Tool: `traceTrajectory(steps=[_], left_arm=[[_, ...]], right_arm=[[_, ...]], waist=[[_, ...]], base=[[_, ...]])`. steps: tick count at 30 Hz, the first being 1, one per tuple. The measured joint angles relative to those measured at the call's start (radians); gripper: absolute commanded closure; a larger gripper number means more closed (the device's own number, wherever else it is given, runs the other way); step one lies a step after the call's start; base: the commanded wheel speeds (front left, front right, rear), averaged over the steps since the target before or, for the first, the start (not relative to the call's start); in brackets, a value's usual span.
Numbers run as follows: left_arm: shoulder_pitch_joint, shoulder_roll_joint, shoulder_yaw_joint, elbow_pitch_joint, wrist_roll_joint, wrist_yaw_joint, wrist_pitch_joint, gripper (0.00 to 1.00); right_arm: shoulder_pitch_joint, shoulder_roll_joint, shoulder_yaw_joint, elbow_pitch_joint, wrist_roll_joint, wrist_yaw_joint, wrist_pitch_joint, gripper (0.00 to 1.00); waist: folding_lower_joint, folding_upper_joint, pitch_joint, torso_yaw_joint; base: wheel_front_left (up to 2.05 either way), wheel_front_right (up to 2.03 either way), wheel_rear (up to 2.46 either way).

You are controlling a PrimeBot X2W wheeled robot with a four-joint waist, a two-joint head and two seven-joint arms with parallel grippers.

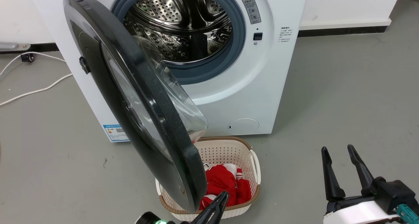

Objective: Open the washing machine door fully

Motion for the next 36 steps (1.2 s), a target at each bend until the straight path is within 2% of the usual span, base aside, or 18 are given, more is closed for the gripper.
traceTrajectory(steps=[3, 13, 14, 16, 25, 36], left_arm=[[-0.033, -0.029, 0.003, 0.055, 0.014, 0.024, -0.024, 1.0], [-0.204, -0.1, 0.038, 0.223, -0.004, 0.063, -0.061, 1.0], [-0.228, -0.109, 0.047, 0.253, -0.014, 0.087, -0.065, 1.0], [-0.228, -0.113, 0.05, 0.26, -0.022, 0.099, -0.066, 1.0], [-0.19, -0.109, 0.063, 0.229, -0.027, 0.142, -0.071, 1.0], [-0.057, -0.059, 0.091, 0.046, -0.028, 0.213, -0.038, 1.0]], right_arm=[[-0.001, 0.0, 0.004, 0.004, 0.003, 0.0, 0.001, 0.0], [-0.005, 0.0, 0.012, 0.012, 0.022, 0.0, 0.008, 0.0], [-0.011, 0.0, 0.018, 0.024, 0.04, 0.0, 0.007, 0.0], [-0.011, 0.0, 0.02, 0.03, 0.046, 0.0, 0.003, 0.0], [-0.014, 0.0, 0.028, 0.048, 0.062, 0.0, -0.004, 0.0], [-0.013, 0.0, 0.028, 0.054, 0.072, 0.0, -0.005, 0.0]], waist=[[0.0, 0.0, 0.004, -0.003], [0.0, 0.0, 0.025, -0.011], [0.0001, 0.0, 0.029, -0.016], [0.0, 0.0, 0.028, -0.02], [0.0, 0.0, 0.028, -0.007], [0.0, 0.0, 0.021, 0.055]], base=[[0.0, 0.0, 0.0], [0.0, 0.0, 0.0], [0.0, 0.0, 0.0], [0.0, 0.0, 0.0], [0.0, 0.0, 0.0], [0.0, 0.0, 0.0]])
